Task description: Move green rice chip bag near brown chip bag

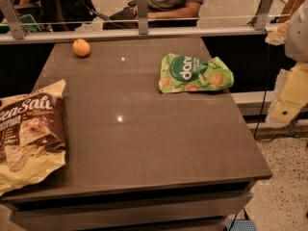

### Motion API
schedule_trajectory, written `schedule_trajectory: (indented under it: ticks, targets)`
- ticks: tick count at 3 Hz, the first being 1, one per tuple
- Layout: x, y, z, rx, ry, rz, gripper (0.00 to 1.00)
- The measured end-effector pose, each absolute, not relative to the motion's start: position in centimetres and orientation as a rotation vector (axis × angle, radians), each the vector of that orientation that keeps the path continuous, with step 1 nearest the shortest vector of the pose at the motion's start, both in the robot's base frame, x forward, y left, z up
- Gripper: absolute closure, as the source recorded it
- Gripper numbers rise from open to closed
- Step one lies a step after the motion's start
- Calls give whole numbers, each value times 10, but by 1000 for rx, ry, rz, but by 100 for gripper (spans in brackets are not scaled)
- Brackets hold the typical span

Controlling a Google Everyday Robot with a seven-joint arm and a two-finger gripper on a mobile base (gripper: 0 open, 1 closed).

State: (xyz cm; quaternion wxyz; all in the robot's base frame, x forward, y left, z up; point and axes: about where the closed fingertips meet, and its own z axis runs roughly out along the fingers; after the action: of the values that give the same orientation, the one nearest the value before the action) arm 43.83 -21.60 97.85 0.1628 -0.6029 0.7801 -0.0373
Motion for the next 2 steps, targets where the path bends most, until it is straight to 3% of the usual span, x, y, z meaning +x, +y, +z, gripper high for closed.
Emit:
schedule_trajectory:
  ticks: [2]
  targets:
    - [442, -217, 979, -1713, 2201, -116, 0]
